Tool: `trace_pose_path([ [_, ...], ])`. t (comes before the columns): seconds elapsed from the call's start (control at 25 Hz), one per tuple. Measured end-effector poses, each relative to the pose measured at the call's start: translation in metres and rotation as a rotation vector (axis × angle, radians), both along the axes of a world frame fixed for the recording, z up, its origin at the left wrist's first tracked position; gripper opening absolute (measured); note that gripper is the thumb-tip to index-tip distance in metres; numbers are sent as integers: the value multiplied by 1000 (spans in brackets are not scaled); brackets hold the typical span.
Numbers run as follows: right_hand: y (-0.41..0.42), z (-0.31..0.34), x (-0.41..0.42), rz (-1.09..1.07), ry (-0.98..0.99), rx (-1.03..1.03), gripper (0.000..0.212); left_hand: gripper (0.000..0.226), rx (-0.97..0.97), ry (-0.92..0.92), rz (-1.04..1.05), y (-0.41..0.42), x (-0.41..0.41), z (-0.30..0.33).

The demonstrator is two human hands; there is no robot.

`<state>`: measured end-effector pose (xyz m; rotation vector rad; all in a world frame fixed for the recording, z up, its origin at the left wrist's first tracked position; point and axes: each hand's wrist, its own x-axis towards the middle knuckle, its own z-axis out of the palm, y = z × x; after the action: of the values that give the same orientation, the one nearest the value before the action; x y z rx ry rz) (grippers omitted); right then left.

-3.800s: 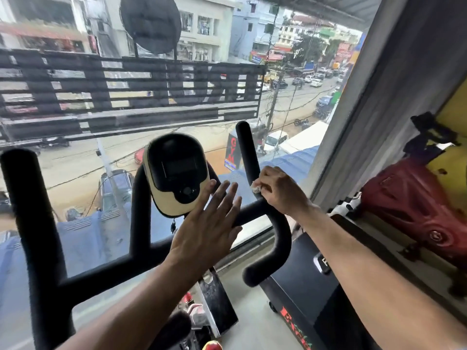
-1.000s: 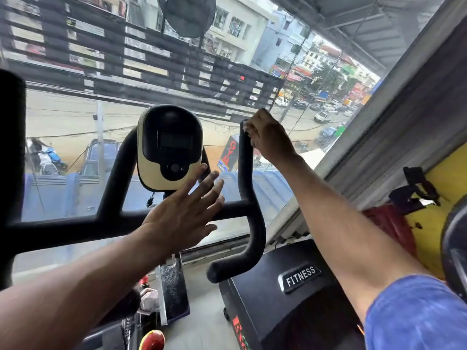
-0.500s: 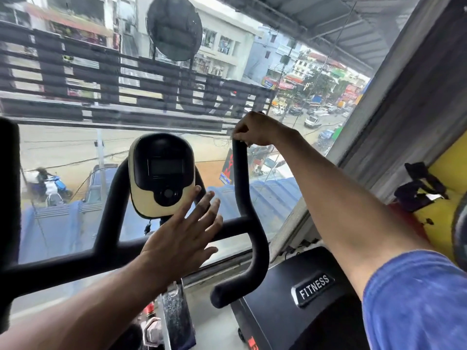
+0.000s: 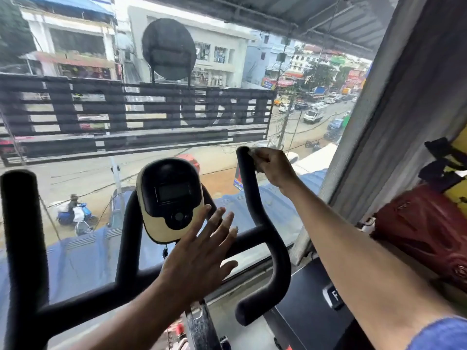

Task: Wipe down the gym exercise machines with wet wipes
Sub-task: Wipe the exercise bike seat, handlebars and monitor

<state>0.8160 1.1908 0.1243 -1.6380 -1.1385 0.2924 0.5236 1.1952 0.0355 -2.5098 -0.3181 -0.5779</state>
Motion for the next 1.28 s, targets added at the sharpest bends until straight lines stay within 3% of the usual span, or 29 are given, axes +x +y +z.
trace_pose_path([
  [0.2,0,1,-9,21,106,-10,31,66,13,34,84,21,4,55],
  [0.4,-45,-36,-11,106,357,-60,22,60,7,62,76,18,-4,51],
  [0.64,6,-7,-14,-79,167,59,33,52,-13,-1,64,13,-6,50],
  [0.88,-30,-36,-24,-43,308,-176,28,41,-25,-16,7,12,-11,53],
  [1.04,-71,-60,-33,-163,31,-495,29,38,-37,-40,-68,15,-12,48],
  [1.16,-79,-61,-43,-268,-55,-475,23,39,-35,-58,-71,17,-11,46],
  [1.28,-69,-63,-49,-319,58,-440,28,41,-26,-38,-53,16,-11,48],
])
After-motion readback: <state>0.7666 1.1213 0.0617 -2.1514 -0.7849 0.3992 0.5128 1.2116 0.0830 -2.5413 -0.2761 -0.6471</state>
